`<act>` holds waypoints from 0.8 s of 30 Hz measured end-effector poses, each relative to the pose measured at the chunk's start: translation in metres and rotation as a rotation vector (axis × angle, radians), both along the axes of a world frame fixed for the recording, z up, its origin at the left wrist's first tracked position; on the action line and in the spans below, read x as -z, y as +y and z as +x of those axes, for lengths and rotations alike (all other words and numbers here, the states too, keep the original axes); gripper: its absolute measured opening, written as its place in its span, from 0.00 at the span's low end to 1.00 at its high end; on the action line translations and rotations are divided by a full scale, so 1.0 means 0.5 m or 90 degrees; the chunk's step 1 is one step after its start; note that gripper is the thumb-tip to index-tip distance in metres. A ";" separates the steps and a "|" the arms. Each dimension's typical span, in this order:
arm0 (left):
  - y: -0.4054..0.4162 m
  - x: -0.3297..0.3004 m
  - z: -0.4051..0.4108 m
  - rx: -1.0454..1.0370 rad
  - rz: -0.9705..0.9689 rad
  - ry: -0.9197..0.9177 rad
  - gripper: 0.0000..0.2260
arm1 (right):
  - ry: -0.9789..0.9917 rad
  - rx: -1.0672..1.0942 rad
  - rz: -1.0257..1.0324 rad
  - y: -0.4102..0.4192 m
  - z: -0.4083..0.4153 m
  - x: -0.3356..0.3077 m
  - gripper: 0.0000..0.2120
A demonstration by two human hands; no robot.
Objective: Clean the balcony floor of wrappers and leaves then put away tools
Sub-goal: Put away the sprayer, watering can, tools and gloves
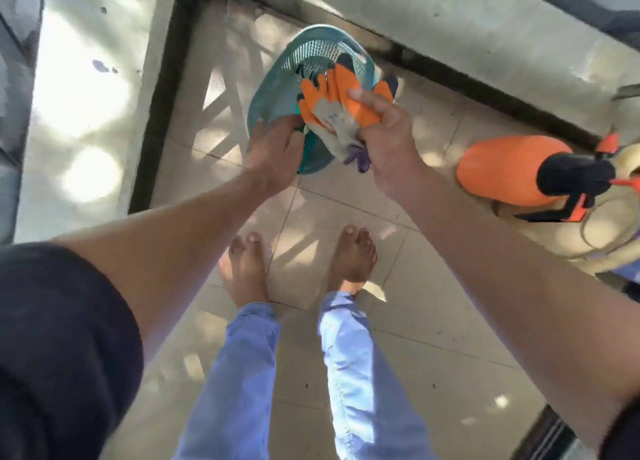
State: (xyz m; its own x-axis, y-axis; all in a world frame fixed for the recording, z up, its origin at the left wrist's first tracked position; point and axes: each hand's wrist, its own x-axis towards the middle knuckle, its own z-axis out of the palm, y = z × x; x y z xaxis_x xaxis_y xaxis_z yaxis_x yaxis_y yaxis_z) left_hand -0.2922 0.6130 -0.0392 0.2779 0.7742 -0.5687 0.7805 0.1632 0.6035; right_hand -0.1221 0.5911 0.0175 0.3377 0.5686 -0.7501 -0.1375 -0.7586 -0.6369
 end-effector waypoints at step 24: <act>-0.017 0.101 -0.011 0.345 0.086 0.286 0.52 | -0.688 -0.837 0.206 0.018 0.065 0.092 0.26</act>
